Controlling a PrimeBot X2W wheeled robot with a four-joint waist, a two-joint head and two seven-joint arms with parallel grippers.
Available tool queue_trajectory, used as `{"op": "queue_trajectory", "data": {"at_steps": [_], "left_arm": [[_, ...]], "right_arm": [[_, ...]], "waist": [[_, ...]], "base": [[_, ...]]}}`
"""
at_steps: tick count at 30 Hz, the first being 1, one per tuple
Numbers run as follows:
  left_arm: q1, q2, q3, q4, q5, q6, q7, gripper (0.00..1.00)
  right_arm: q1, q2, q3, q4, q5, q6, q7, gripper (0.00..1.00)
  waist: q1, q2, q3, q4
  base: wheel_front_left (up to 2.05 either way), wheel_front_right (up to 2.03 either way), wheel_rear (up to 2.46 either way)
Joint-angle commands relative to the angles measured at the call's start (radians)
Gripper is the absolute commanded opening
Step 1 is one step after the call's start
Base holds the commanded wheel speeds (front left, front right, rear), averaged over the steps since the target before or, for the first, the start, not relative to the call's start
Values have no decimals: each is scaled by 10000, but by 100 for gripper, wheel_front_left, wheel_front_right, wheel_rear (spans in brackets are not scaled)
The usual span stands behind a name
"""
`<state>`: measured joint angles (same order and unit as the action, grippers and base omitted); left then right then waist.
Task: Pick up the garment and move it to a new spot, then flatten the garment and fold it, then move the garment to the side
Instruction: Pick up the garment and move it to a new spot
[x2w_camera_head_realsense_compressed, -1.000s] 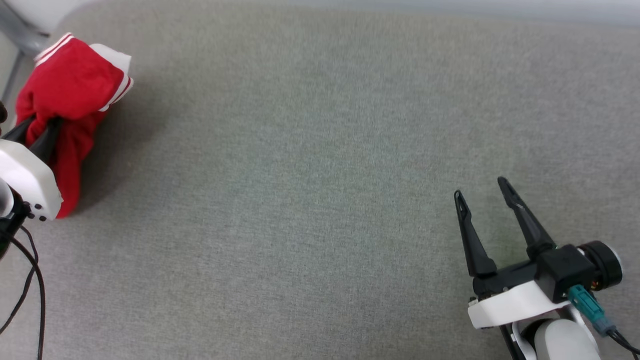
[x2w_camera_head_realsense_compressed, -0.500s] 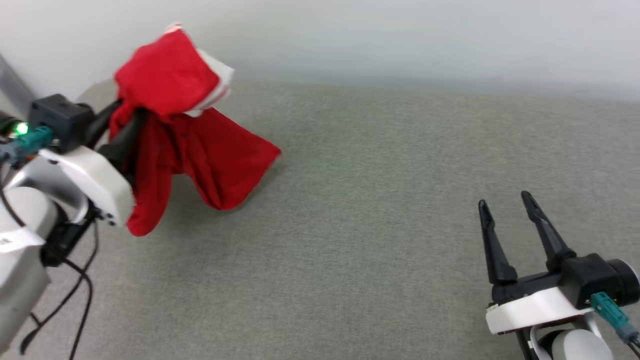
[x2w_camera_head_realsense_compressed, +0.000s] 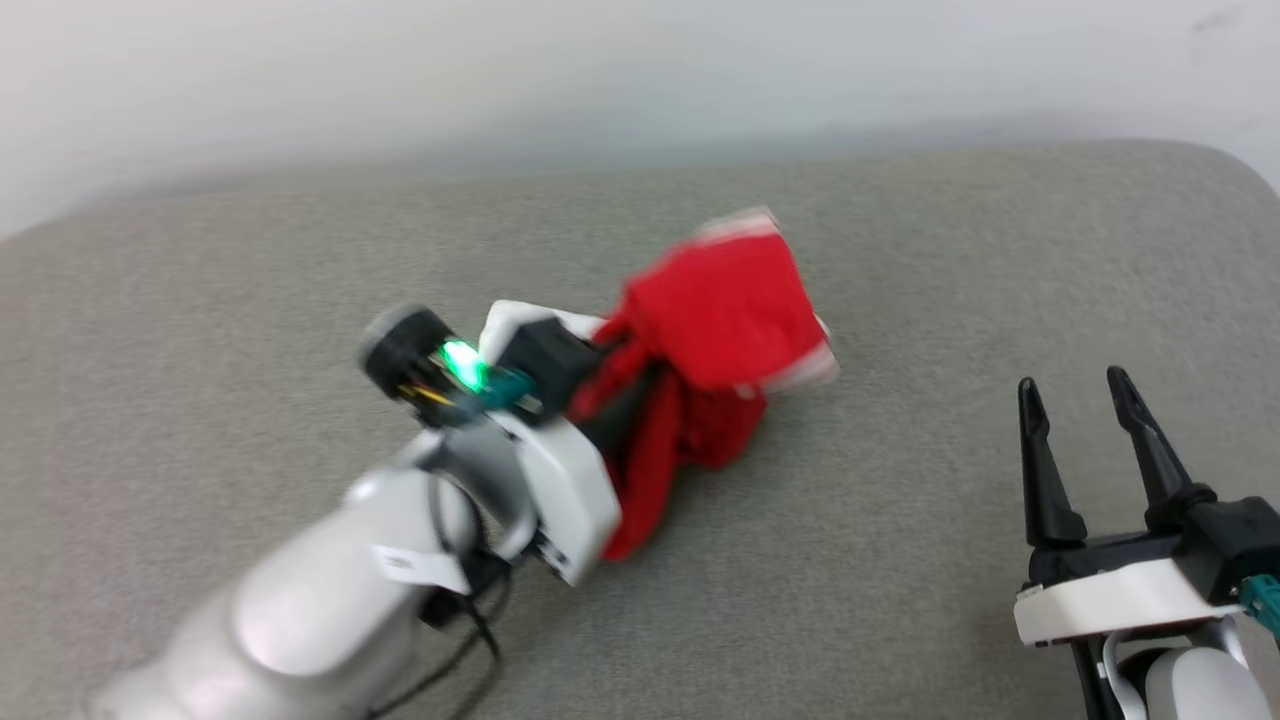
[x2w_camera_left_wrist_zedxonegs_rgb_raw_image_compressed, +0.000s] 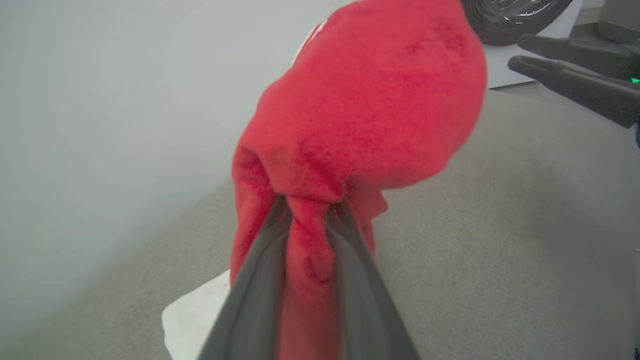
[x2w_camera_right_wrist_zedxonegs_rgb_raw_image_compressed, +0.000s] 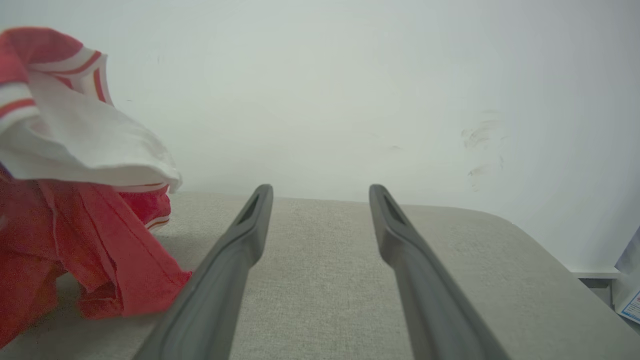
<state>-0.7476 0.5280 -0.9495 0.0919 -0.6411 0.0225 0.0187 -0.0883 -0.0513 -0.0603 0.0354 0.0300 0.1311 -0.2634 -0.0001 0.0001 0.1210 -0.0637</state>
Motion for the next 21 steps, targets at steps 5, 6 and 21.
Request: {"op": "queue_trajectory", "data": {"at_steps": [5,6,21], "left_arm": [[530,-1514,-942,1215,101,-110,-24,0],[599,-1756,-1088,1455,109,-165,-68,0],[419,-3142,-1328,3654,127,-566,-1655,100]], "right_arm": [[-303,19,-129,-38,209,-7,-21,100],[-332,22,-154,-39,230,-7,-21,100],[-104,19,-226,230,178,-7,-21,100]], "waist": [[1,-1,502,-880],[1,-1,542,-949],[1,-1,94,-466]], "base": [[0,0,0],[0,0,0],[0,0,0]]}}
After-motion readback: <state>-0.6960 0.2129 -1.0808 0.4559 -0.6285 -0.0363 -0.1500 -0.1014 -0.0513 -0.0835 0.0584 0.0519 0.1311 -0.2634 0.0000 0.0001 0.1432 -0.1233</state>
